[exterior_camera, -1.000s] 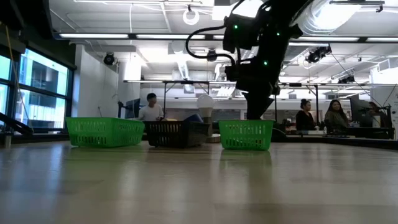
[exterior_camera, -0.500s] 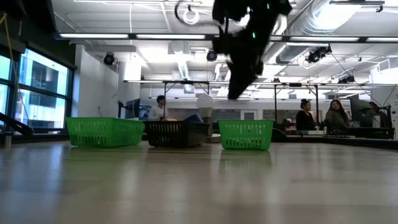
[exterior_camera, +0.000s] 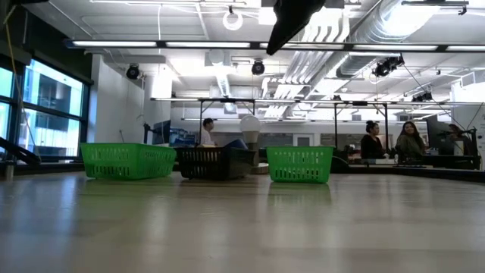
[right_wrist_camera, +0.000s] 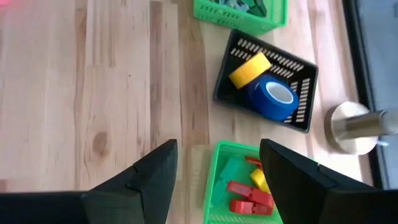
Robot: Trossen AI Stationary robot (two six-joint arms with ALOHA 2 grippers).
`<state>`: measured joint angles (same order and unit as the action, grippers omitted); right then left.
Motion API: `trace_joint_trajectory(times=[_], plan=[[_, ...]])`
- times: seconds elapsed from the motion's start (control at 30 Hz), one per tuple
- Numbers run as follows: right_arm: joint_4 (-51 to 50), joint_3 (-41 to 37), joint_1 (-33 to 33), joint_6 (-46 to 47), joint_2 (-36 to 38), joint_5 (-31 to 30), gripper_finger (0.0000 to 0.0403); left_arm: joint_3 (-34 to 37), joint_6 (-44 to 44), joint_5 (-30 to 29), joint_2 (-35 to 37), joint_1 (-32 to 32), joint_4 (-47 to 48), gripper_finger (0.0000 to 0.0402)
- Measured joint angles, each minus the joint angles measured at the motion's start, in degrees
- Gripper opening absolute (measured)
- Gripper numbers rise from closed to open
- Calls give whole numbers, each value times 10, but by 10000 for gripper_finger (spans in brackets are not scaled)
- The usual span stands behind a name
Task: Pick and place Stapler, Stapler remover, tape
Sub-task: Put the pink tape into the black bin
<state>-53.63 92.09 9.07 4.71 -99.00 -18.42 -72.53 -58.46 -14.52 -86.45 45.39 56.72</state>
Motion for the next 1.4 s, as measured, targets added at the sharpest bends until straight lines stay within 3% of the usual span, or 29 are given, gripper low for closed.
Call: trace_joint_trajectory(times=[0.2,0.6,1.07,1.2,1.33,1.4], plan=[[13,-12,30,-3,0,-25,220,0,-22,10,-50,0,4,214],[25,-39,40,51,0,-5,222,0,-17,65,-169,0,-41,214],[53,-39,110,80,0,10,218,0,42,26,-219,0,-106,211],[60,-39,149,86,0,10,218,1,57,15,-223,0,-125,166],[73,-39,200,87,0,9,210,1,95,4,-222,-1,-138,46],[71,-35,230,98,0,0,202,1,107,2,-220,-8,-137,28]])
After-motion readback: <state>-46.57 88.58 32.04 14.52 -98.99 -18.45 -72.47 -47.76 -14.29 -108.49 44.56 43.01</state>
